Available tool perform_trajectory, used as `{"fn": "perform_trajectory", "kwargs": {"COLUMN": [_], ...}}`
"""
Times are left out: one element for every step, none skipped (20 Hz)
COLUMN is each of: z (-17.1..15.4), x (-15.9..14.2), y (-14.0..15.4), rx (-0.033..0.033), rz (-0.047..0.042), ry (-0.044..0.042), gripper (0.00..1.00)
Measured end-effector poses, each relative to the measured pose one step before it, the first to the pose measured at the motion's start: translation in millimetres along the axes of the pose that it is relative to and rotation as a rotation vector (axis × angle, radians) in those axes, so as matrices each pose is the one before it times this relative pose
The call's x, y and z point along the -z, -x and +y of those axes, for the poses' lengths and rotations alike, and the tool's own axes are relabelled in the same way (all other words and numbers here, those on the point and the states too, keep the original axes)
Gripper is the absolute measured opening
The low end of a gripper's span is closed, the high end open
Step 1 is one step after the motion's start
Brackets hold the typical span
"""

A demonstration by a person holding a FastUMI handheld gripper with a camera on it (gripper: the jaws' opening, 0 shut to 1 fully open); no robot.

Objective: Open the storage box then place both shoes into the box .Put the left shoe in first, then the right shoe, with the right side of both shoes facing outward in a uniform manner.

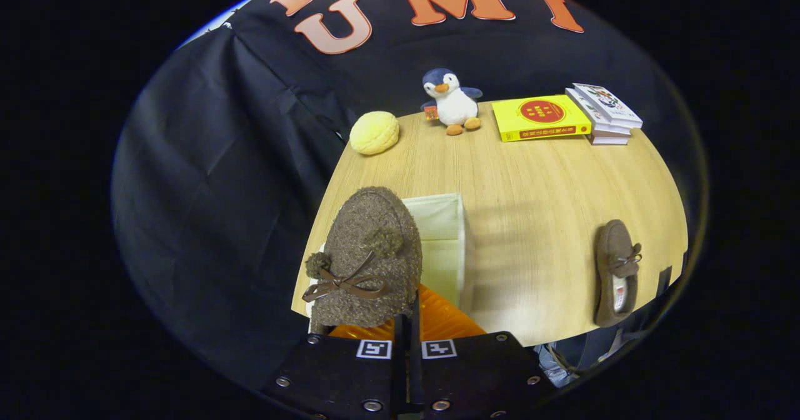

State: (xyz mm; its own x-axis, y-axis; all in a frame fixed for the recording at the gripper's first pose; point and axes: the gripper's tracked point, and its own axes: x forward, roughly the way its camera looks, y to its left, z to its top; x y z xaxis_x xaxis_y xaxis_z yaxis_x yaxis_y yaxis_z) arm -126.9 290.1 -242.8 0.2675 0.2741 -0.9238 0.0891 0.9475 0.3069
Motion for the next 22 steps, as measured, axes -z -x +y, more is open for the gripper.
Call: {"fn": "perform_trajectory", "kwargs": {"z": [5.02,4.59,2.89,2.37,2.39,3.11,3.22,-0.92,-0.22,3.29,4.72,6.02,4.33,2.27,1.35,2.81,2.81,0.18,0.56,-1.78,-2.34,-2.47], "x": [2.99,3.61,4.18,5.14,1.85,-0.74,-0.76,0.62,3.21,3.27,4.21,3.44,5.13,7.15,5.76,7.31,4.87,-0.96,-4.82,-3.47,-6.34,-3.80], "y": [-9.60,-9.08,-10.34,-10.92,-8.86,-8.61,-9.04,-7.09,-7.64,-6.76,-6.80,-4.12,-4.22,-2.49,-2.68,-2.72,0.80,3.67,6.60,8.81,10.21,12.44], "rx": [0.01035,0.01606,0.01985,0.01593,0.01207,0.00460,0.00712,0.01830,0.01595,0.00590,-0.00576,-0.01136,-0.00876,-0.00359,-0.01071,-0.02613,-0.03121,-0.01909,-0.00792,-0.00171,-0.00261,-0.00699], "rz": [0.00790,0.01064,0.01160,0.01884,0.00460,0.00328,0.00282,0.00974,0.01951,0.02027,0.01949,0.01214,0.01647,0.01322,0.01829,0.02443,0.01502,0.00354,-0.01600,-0.02276,-0.02424,-0.03089], "ry": [0.00263,0.00456,-0.00167,-0.00441,-0.01189,-0.00950,-0.00538,0.00317,0.00302,0.00314,0.00272,0.00401,-0.00144,-0.00427,0.00034,-0.00534,-0.01071,-0.00076,0.01498,0.02818,0.02790,0.02415], "gripper": [0.04,0.03,0.03,0.03,0.03,0.03,0.03,0.03,0.03,0.03,0.03,0.04,0.05,0.12,0.15,0.23,0.27,0.36,0.41,0.48,0.51,0.58]}}
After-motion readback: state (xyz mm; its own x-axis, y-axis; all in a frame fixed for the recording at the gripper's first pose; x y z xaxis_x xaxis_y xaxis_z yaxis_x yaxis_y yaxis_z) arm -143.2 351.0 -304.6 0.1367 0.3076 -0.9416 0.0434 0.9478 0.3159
